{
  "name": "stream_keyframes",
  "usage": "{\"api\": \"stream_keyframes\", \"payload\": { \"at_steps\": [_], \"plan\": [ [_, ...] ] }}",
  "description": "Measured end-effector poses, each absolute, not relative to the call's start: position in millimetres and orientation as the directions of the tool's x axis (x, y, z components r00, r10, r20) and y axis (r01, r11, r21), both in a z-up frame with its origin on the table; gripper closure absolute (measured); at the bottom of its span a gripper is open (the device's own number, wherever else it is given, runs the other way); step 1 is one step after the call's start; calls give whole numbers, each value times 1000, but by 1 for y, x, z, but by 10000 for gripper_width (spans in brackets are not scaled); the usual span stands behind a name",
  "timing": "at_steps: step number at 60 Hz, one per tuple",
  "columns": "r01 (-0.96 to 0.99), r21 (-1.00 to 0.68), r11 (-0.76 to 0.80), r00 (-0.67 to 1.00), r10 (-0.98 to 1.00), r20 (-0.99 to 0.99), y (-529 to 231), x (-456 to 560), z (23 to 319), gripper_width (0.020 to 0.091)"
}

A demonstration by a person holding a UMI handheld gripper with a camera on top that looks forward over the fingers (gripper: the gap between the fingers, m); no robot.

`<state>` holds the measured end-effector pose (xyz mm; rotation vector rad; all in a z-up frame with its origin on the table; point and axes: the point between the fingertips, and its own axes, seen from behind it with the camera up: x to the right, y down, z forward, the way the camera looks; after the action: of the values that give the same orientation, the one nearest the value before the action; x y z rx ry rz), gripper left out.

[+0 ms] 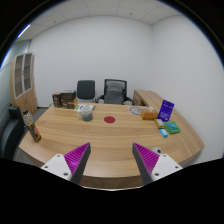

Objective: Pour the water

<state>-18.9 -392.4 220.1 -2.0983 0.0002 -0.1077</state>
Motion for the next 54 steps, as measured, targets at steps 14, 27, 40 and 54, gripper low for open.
{"api": "stream_keyframes", "payload": {
  "at_steps": [14, 27, 40, 54],
  "plan": [
    [35, -851, -524, 997, -43, 67, -403, -41, 203, 246],
    [44, -823, -567, 998, -5, 57, -423, -116, 168, 244],
    [57, -800, -597, 998, 32, 48, -429, -244, 131, 244],
    [18, -826, -564, 1000, 26, 4, -391, -400, 112, 245]
  ]
}}
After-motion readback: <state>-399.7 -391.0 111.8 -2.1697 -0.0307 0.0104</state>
